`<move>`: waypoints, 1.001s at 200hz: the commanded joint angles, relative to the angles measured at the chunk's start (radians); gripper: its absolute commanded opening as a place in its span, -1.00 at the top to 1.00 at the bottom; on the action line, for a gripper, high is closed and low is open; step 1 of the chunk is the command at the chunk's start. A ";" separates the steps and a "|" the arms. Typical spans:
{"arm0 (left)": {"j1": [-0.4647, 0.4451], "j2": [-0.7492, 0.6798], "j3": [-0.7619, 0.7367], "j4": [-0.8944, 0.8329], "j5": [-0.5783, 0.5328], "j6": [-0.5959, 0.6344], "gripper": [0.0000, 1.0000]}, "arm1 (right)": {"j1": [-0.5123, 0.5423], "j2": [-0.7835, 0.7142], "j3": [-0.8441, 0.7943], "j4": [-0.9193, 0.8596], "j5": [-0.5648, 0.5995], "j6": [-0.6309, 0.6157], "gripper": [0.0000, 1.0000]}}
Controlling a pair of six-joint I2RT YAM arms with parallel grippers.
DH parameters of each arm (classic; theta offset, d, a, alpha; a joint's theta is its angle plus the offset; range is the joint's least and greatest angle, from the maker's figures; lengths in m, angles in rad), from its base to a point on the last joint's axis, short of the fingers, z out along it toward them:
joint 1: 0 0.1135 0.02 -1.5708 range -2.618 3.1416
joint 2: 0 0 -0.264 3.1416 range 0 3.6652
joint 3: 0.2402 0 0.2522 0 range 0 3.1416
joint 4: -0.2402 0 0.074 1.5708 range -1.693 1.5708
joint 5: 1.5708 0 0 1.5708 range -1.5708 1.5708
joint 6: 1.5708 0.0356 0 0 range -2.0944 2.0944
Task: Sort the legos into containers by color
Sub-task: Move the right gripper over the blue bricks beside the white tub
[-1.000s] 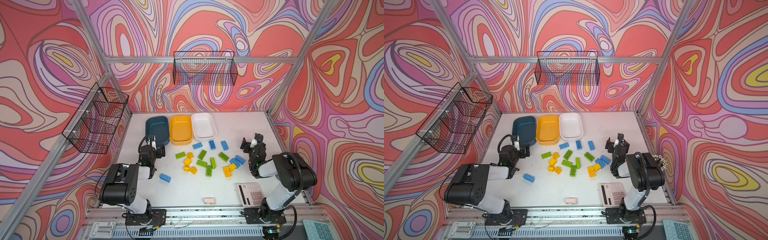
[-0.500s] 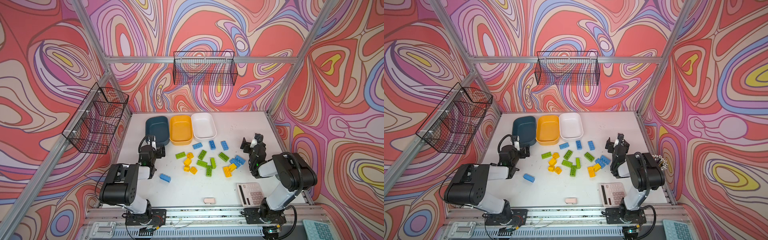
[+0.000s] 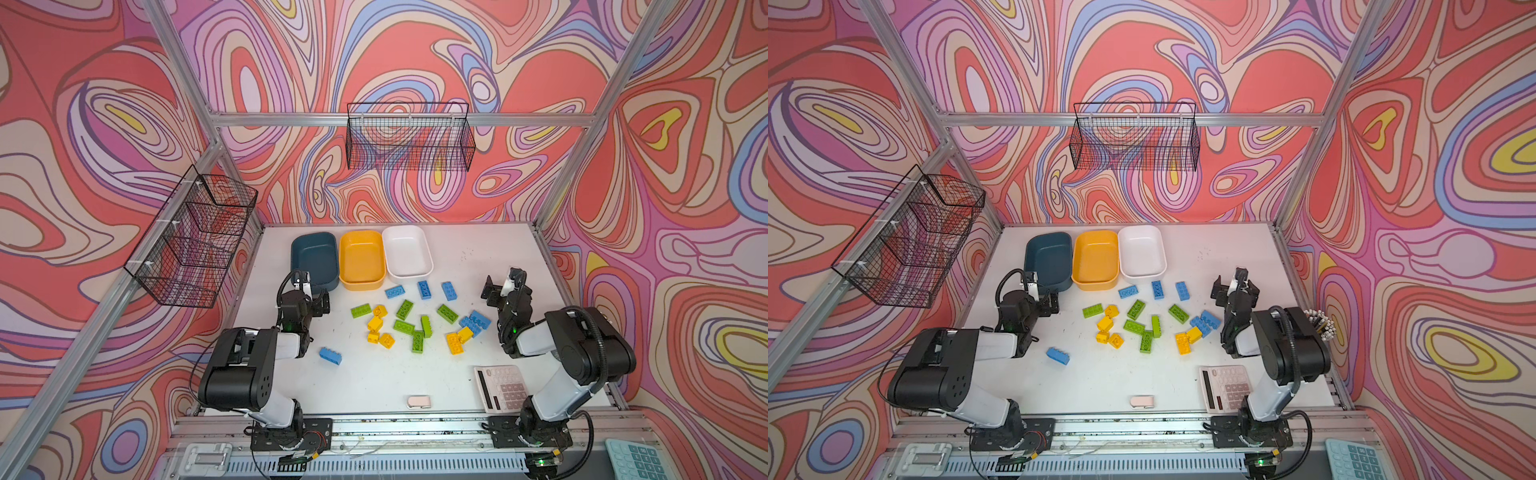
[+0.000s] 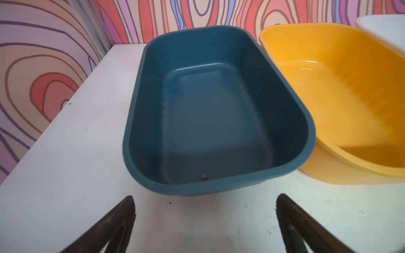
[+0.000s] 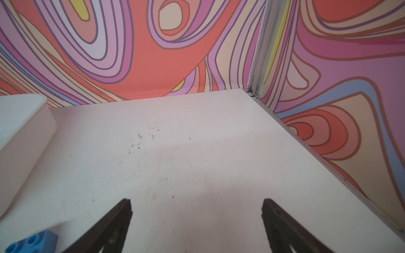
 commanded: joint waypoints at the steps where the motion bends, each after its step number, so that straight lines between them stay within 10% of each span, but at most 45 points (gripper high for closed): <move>1: 0.005 -0.084 0.079 -0.165 -0.083 -0.031 -1.00 | 0.009 -0.138 0.049 -0.210 0.078 0.046 -0.96; 33: -0.022 -0.197 0.299 -0.550 -0.242 -0.203 -1.00 | 0.010 -0.265 0.153 -0.473 -0.059 0.163 -0.96; 62: -0.052 -0.299 0.476 -0.867 -0.111 -0.421 -1.00 | 0.039 -0.333 0.303 -0.715 -0.184 0.241 -0.95; 95: -0.156 -0.366 0.631 -1.223 -0.208 -0.442 -1.00 | 0.212 -0.308 0.514 -1.024 -0.132 0.177 -0.92; 147: -0.211 -0.495 0.637 -1.402 -0.110 -0.377 -0.97 | 0.449 -0.104 0.699 -1.256 -0.072 0.135 -0.76; 200: -0.211 -0.587 0.573 -1.384 -0.131 -0.307 -0.97 | 0.474 0.141 0.779 -1.288 -0.095 0.199 -0.52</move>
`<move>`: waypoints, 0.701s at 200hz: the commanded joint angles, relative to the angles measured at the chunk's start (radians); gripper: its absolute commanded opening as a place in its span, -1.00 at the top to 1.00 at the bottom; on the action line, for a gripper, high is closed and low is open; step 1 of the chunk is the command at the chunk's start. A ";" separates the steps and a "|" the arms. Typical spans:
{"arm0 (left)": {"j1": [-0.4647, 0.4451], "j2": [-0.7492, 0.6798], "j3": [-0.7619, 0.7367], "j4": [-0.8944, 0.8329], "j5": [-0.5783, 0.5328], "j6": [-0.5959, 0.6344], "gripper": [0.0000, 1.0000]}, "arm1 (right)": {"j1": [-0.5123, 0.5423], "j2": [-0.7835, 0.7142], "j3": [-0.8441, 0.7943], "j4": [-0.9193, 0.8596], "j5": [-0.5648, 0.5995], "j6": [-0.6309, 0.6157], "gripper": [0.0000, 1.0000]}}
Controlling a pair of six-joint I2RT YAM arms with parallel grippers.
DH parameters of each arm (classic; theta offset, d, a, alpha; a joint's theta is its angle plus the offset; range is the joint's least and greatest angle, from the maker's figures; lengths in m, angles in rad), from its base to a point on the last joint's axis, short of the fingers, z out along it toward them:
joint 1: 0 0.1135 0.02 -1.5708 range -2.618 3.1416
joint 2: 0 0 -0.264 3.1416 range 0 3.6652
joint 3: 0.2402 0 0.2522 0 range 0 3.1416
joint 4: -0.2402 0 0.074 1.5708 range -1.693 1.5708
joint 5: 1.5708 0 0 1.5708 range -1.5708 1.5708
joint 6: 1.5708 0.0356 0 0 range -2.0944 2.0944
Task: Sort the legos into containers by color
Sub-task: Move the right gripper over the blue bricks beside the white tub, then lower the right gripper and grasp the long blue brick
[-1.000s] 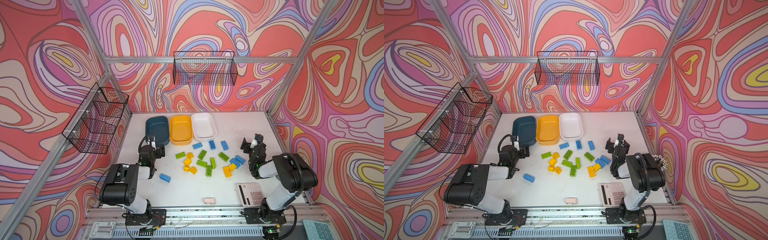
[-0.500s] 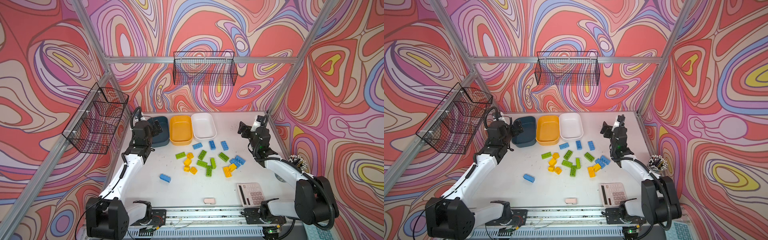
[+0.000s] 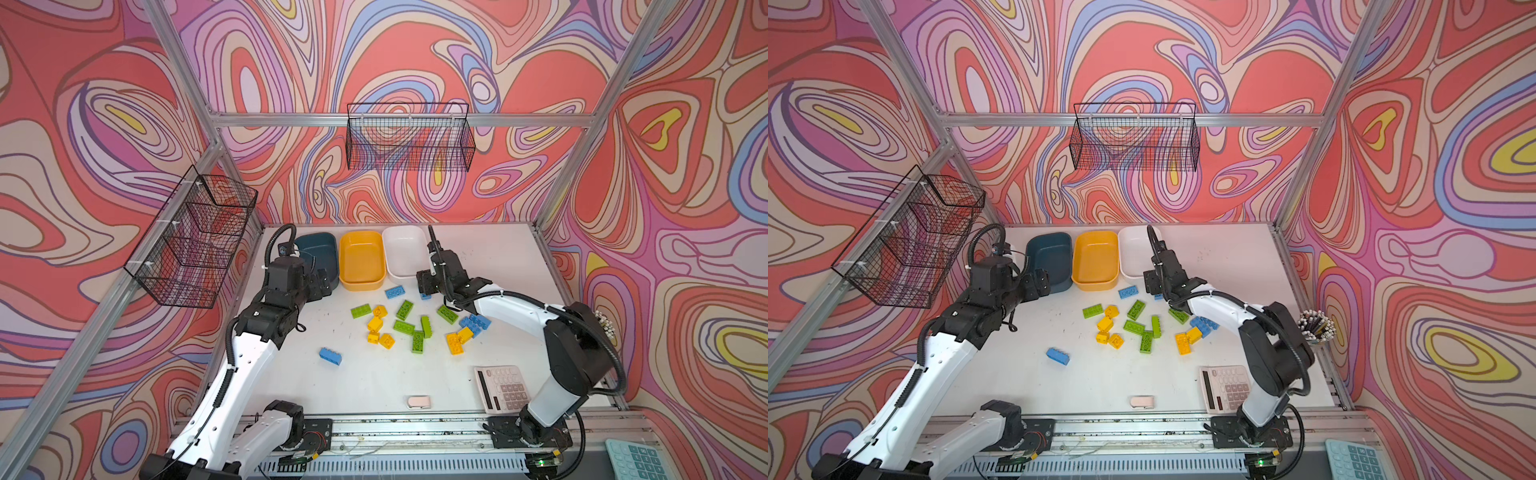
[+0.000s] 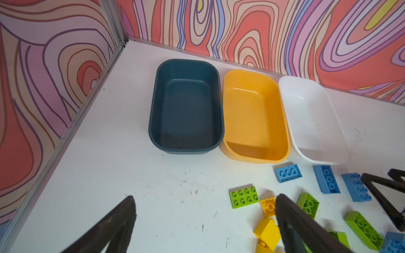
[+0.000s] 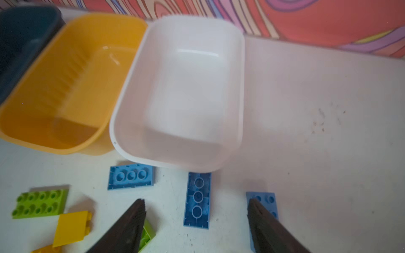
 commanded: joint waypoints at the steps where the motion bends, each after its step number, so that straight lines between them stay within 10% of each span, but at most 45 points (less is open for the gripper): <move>1: -0.003 -0.033 -0.025 -0.040 0.005 0.033 -0.96 | -0.001 0.065 0.031 -0.060 0.011 0.034 -0.52; 140: -0.005 -0.012 -0.019 -0.046 0.053 0.017 -0.89 | 0.001 0.261 0.139 -0.094 0.001 0.029 0.03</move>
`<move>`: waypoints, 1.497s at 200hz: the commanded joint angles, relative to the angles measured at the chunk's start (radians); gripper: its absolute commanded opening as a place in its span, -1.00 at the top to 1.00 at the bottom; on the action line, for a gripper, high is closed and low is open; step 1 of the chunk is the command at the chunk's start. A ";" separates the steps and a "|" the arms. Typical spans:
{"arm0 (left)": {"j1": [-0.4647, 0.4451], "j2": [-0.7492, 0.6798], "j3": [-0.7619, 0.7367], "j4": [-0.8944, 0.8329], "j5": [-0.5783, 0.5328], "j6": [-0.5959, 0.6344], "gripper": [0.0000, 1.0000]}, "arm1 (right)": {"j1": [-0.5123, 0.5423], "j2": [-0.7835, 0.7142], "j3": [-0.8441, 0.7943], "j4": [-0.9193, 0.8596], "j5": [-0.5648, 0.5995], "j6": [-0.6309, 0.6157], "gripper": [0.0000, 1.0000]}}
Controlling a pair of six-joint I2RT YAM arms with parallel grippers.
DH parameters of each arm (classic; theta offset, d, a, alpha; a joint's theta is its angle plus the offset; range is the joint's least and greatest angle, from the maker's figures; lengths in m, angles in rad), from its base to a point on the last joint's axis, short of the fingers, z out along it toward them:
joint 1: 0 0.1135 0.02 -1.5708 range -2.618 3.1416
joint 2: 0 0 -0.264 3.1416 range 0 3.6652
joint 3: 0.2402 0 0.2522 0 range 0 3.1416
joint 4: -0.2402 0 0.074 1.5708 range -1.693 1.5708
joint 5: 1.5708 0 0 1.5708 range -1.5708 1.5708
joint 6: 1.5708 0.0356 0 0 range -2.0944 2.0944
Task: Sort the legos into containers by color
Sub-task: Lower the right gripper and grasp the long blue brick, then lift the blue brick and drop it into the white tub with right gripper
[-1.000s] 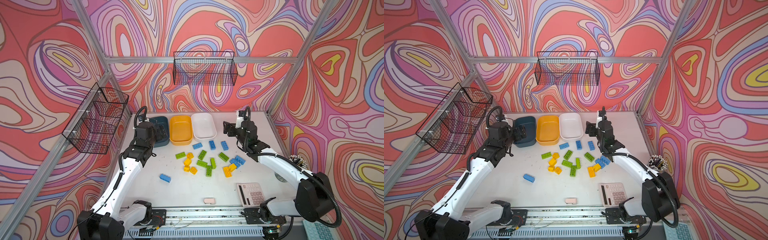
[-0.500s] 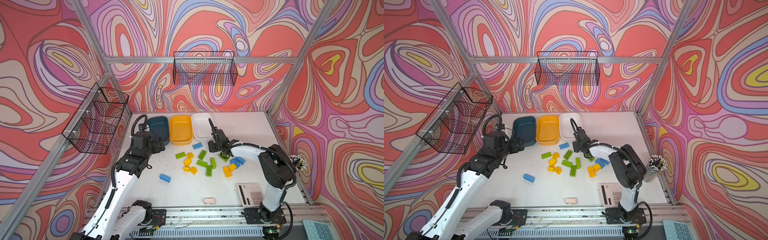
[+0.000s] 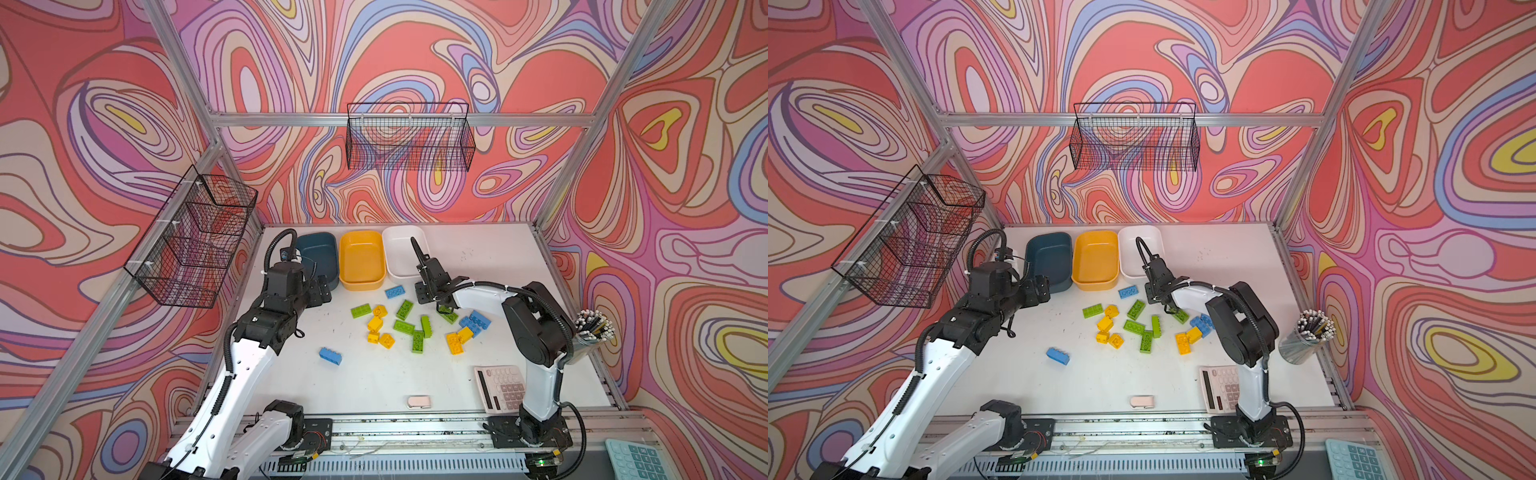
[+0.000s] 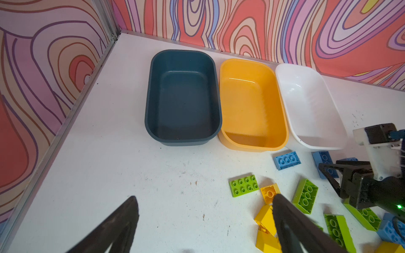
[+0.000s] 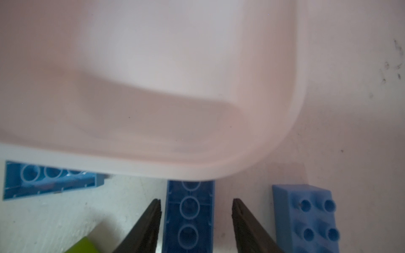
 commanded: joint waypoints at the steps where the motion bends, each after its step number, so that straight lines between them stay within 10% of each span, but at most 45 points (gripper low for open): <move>1: -0.002 0.004 -0.002 -0.030 0.015 0.002 -0.89 | 0.002 0.030 0.028 -0.019 -0.013 0.004 0.03; 72: -0.002 0.006 -0.010 -0.025 0.007 0.001 -0.90 | 0.002 0.045 0.024 -0.025 -0.019 0.001 0.02; 149: -0.002 -0.014 -0.011 -0.022 0.007 0.002 -0.91 | 0.007 -0.048 -0.013 -0.083 -0.042 0.002 0.82; 229: -0.002 -0.032 -0.017 -0.018 -0.010 -0.004 -0.97 | 0.014 -0.329 0.002 -0.207 -0.171 -0.024 0.78; 299: -0.002 -0.025 -0.018 -0.018 0.012 -0.002 -0.96 | -0.011 -0.094 0.360 -0.272 -0.217 -0.030 0.72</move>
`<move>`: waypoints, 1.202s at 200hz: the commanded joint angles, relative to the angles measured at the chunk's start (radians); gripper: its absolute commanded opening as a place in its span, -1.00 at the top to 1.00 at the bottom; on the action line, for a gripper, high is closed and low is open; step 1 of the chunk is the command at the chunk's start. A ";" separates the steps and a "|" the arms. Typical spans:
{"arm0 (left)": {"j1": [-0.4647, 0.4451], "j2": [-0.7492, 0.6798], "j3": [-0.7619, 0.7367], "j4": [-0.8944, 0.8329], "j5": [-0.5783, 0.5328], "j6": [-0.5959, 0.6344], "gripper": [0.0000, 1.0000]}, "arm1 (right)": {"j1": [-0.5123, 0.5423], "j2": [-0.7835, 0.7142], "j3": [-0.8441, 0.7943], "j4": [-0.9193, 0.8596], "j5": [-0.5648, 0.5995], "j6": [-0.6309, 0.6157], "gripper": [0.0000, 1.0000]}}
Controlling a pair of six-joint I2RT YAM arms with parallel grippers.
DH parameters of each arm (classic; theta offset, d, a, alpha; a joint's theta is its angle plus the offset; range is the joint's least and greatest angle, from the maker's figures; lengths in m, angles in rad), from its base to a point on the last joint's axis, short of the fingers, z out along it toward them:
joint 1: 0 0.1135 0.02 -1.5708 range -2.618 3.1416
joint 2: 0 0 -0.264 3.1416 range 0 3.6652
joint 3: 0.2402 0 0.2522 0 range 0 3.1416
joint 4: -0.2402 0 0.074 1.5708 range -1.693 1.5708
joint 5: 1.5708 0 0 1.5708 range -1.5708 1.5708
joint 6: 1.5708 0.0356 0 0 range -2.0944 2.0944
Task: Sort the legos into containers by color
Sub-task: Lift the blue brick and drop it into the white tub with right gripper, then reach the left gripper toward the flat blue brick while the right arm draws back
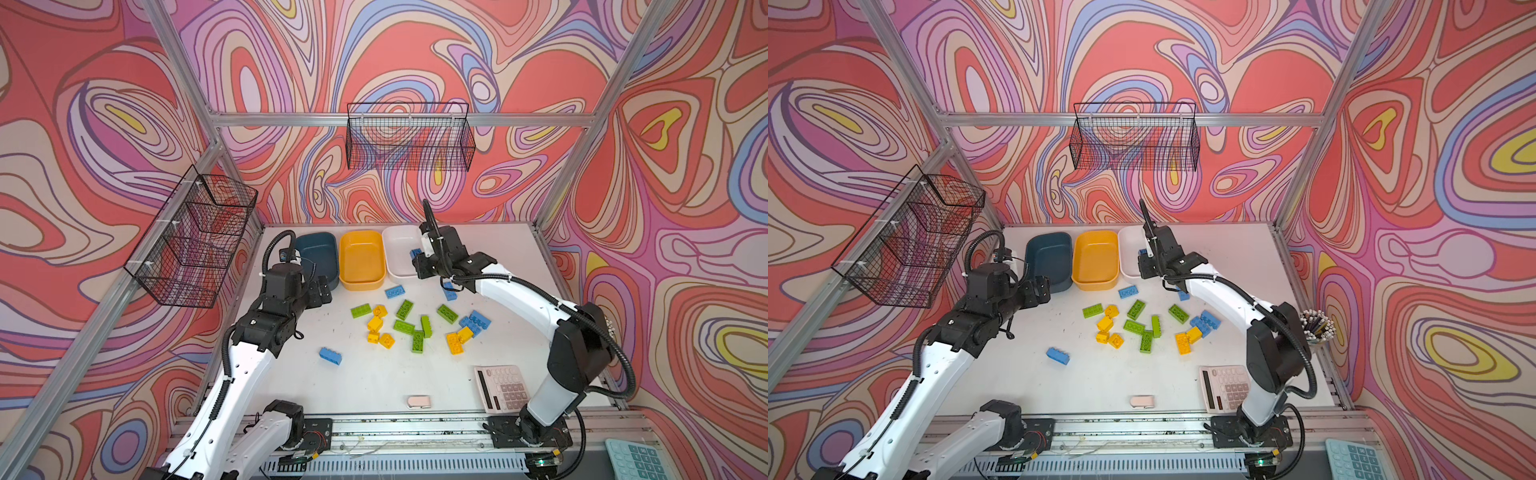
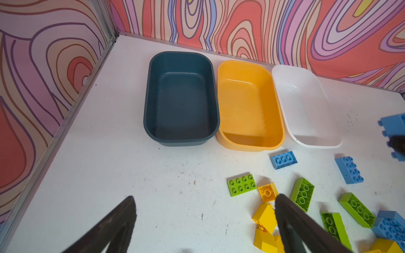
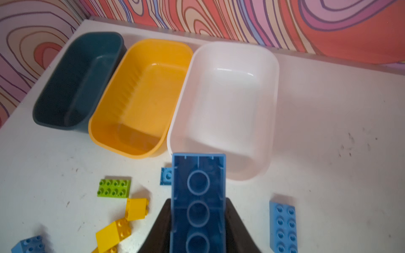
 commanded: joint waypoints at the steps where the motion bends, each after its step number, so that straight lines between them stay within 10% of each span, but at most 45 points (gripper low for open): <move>1: -0.002 -0.004 -0.011 -0.018 0.006 -0.002 -0.96 | -0.017 0.119 0.098 -0.043 -0.035 -0.004 0.71; 123: -0.002 0.019 -0.005 -0.025 0.039 -0.005 -0.93 | -0.087 0.493 0.502 -0.076 -0.065 0.009 0.54; 153: -0.003 0.023 -0.002 -0.028 0.033 -0.004 -1.00 | -0.089 0.489 0.494 -0.073 -0.062 0.008 0.17; 178: -0.008 0.039 0.008 -0.031 0.063 0.013 -1.00 | -0.090 0.448 0.453 -0.047 -0.063 0.008 -0.16; 240: -0.215 0.213 0.171 -0.087 0.003 0.001 -0.90 | -0.177 0.050 -0.059 0.200 -0.117 0.088 -0.21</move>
